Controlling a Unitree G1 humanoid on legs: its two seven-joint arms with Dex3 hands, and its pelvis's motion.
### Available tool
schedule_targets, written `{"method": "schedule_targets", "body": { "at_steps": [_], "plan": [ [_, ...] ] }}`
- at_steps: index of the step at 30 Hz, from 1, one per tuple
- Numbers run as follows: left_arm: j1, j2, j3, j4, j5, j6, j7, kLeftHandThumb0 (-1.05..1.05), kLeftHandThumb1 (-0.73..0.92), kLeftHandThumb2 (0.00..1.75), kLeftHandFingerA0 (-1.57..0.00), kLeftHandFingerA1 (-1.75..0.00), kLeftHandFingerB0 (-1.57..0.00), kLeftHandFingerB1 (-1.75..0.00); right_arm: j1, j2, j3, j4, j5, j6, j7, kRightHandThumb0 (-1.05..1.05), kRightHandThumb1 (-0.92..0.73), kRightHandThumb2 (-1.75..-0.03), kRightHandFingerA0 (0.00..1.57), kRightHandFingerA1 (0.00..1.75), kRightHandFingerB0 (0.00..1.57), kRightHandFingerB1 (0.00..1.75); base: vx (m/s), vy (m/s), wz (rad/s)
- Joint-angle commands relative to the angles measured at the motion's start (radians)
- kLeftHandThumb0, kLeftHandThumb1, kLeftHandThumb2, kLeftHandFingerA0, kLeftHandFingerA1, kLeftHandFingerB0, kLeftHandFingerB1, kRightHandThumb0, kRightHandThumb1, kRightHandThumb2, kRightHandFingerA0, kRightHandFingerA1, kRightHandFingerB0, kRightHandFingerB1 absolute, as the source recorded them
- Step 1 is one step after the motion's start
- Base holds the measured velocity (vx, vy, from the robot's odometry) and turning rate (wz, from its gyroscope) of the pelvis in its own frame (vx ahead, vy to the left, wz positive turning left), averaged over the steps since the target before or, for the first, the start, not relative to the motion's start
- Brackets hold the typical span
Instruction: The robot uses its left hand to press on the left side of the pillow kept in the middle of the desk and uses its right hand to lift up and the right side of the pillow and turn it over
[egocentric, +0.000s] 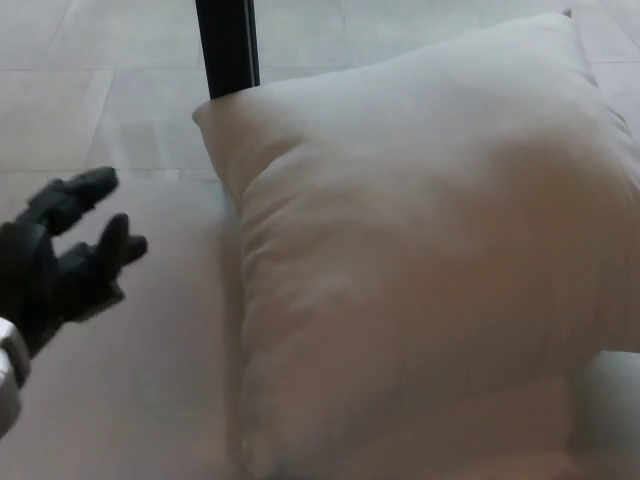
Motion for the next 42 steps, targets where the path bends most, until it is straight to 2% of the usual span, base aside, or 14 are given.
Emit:
{"method": "schedule_targets", "body": {
  "at_steps": [1, 2, 8, 15, 18, 22, 25, 28, 29, 30, 31, 33, 34, 42],
  "plan": [
    [-0.004, 0.008, -0.154, -0.013, 0.144, 0.098, 0.027, -0.87, 0.61, 1.02, -0.28, -0.59, -0.06, -0.36, -0.026, 0.008, 0.042, 0.071, -0.038, 0.131, -0.026, -0.91, -0.80, -0.65, 0.26, 0.45, 0.20, 0.27, 0.00, 0.000, 0.00],
    [-0.012, 0.008, -0.170, -0.006, 0.153, 0.101, 0.027, -0.90, 0.80, 0.65, -0.31, -0.53, -0.10, -0.27, -0.026, 0.007, 0.050, 0.078, -0.042, 0.131, -0.023, -0.90, -0.82, -0.66, 0.24, 0.44, 0.20, 0.27, 0.00, 0.000, 0.00],
    [-0.042, -0.063, -0.228, 0.014, 0.180, 0.141, 0.058, -0.84, 0.63, 1.02, -0.33, -0.63, -0.03, -0.37, 0.018, 0.029, 0.113, 0.101, -0.089, 0.126, -0.026, -0.89, -0.85, -0.67, 0.26, 0.47, 0.20, 0.27, 0.00, 0.000, 0.00],
    [-0.037, -0.127, -0.264, 0.046, 0.201, 0.190, 0.063, -0.86, 0.83, 0.66, -0.24, -0.58, -0.07, -0.25, 0.091, 0.077, 0.184, 0.109, -0.153, 0.070, -0.032, -0.90, -0.90, -0.68, 0.28, 0.48, 0.21, 0.27, 0.00, 0.000, 0.00],
    [-0.041, -0.253, -0.187, 0.048, 0.106, 0.307, 0.094, -1.05, 0.80, 1.20, -0.24, -0.49, 0.00, -0.05, 0.087, 0.117, 0.202, 0.054, -0.128, 0.127, -0.009, -0.94, -0.92, -0.71, 0.22, 0.47, 0.16, 0.29, 0.00, 0.000, 0.00],
    [-0.065, -0.351, -0.116, 0.083, 0.063, 0.356, 0.102, -0.97, 0.72, 1.07, -0.11, -0.46, 0.00, 0.00, 0.054, 0.158, 0.232, -0.005, -0.113, 0.137, 0.013, -0.97, -0.71, -1.15, 0.20, 0.53, 0.09, 0.40, 0.00, 0.000, 0.00],
    [-0.080, -0.464, -0.050, 0.123, 0.039, 0.382, 0.145, -0.99, 0.74, 1.09, -0.10, -0.45, 0.00, 0.00, 0.005, 0.199, 0.275, -0.054, -0.110, 0.124, 0.034, -1.05, -0.92, -0.68, 0.30, 0.45, 0.19, 0.30, 0.00, 0.000, 0.00],
    [-0.050, -0.548, -0.044, 0.129, 0.058, 0.366, 0.172, -1.04, 0.71, 1.10, -0.06, -0.40, 0.00, -0.01, -0.045, 0.234, 0.334, -0.126, -0.114, 0.157, 0.049, -1.05, -0.92, -0.71, 0.32, 0.47, 0.18, 0.35, 0.00, 0.000, 0.00],
    [-0.047, -0.574, -0.054, 0.141, 0.082, 0.360, 0.185, -1.04, 0.72, 1.10, -0.13, -0.46, 0.00, 0.00, -0.074, 0.245, 0.362, -0.157, -0.106, 0.163, 0.080, -1.02, -0.75, -1.17, 0.20, 0.52, 0.10, 0.41, 0.00, 0.000, 0.00],
    [-0.044, -0.587, -0.049, 0.151, 0.083, 0.352, 0.182, -1.04, 0.72, 1.10, -0.14, -0.47, 0.00, 0.00, -0.087, 0.255, 0.366, -0.172, -0.096, 0.184, 0.077, -1.02, -0.92, -0.72, 0.26, 0.43, 0.15, 0.34, 0.00, 0.000, 0.00],
    [-0.041, -0.596, -0.047, 0.157, 0.087, 0.346, 0.182, -1.00, 0.71, 1.07, -0.09, -0.48, 0.00, 0.00, -0.095, 0.259, 0.378, -0.185, -0.100, 0.187, 0.077, -1.01, -0.76, -1.18, 0.23, 0.53, 0.08, 0.41, 0.00, 0.000, 0.00],
    [-0.037, -0.616, -0.043, 0.163, 0.099, 0.344, 0.197, -1.01, 0.73, 1.09, -0.13, -0.50, 0.00, 0.00, -0.109, 0.259, 0.416, -0.212, -0.121, 0.178, 0.088, -1.03, -0.92, -0.75, 0.29, 0.45, 0.14, 0.32, 0.00, 0.000, 0.00],
    [-0.029, -0.628, -0.045, 0.162, 0.102, 0.335, 0.203, -1.03, 0.74, 1.10, -0.18, -0.53, 0.00, 0.00, -0.123, 0.260, 0.439, -0.217, -0.133, 0.174, 0.095, -1.05, -0.78, -1.19, 0.24, 0.52, 0.11, 0.42, 0.00, 0.000, 0.00],
    [-0.011, -0.714, -0.055, 0.228, 0.121, 0.252, 0.296, -1.00, 0.76, 1.11, -0.11, -0.47, 0.00, 0.00, -0.139, 0.290, 0.609, -0.227, -0.209, 0.140, 0.132, -1.05, -0.74, -1.14, 0.31, 0.60, 0.12, 0.41, 0.00, 0.000, 0.00]
  ]
}}
